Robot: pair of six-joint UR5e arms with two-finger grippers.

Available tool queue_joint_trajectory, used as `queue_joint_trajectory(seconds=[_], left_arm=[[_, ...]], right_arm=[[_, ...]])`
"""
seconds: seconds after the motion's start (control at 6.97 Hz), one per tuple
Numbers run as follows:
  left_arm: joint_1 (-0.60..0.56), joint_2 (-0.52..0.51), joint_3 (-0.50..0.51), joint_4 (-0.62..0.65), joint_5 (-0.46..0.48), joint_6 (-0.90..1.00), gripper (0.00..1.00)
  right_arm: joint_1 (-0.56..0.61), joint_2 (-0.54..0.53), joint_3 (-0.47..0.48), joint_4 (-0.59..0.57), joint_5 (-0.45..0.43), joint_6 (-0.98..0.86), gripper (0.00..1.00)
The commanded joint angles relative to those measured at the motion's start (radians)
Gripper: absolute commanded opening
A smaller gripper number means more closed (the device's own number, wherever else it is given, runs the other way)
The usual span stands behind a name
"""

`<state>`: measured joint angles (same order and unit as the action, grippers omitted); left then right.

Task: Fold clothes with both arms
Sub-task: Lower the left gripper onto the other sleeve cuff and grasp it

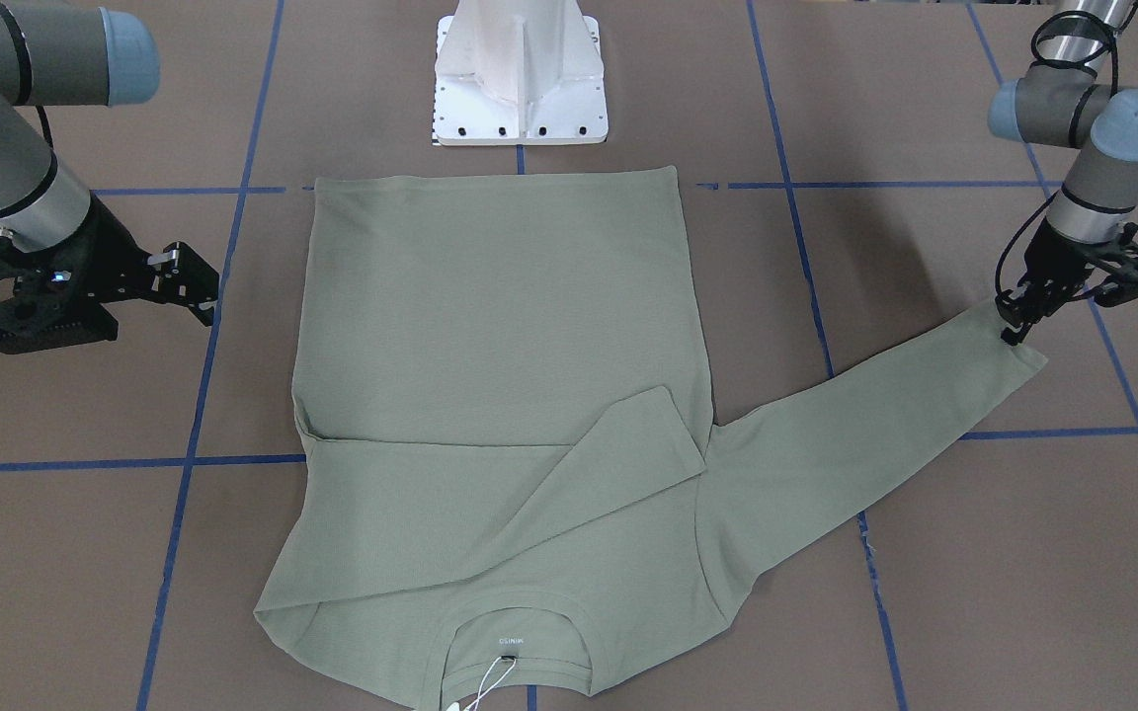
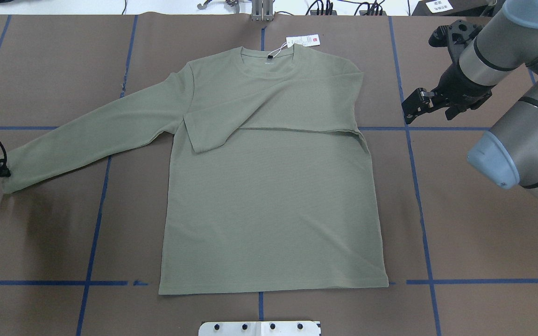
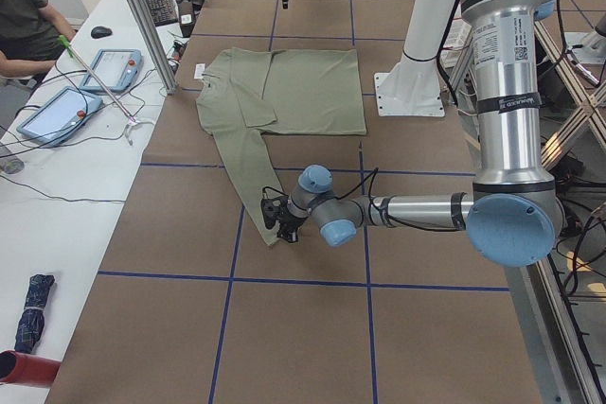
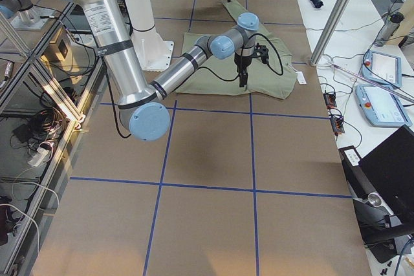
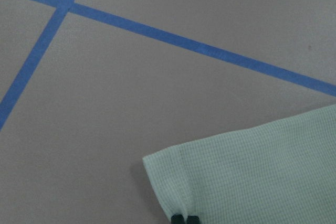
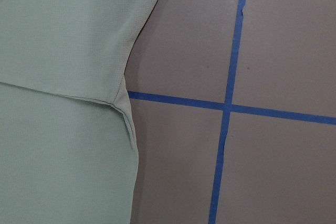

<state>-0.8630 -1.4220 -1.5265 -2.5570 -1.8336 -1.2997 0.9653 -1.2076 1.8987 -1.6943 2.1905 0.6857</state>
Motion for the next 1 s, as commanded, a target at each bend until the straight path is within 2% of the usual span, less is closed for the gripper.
queue_joint_trajectory(seconds=[0.0, 0.14, 0.43, 0.57, 0.86], left_arm=[[-0.001, -0.001, -0.026, 0.006, -0.006, -0.018, 0.00], [-0.001, -0.029, -0.065, 0.073, -0.007, -0.024, 0.00], [-0.001, -0.134, -0.203, 0.358, -0.038, -0.030, 0.00], [-0.001, -0.211, -0.236, 0.474, -0.042, -0.033, 0.00], [0.012, -0.463, -0.235, 0.727, -0.079, -0.117, 0.00]], right_arm=[[0.003, -0.004, 0.013, -0.004, 0.000, 0.000, 1.00], [0.003, -0.006, 0.034, -0.037, 0.000, 0.000, 1.00], [0.003, -0.006, 0.074, -0.093, 0.000, 0.000, 1.00], [0.004, -0.009, 0.079, -0.100, 0.002, 0.000, 1.00], [0.009, -0.077, 0.108, -0.097, 0.000, -0.012, 1.00]])
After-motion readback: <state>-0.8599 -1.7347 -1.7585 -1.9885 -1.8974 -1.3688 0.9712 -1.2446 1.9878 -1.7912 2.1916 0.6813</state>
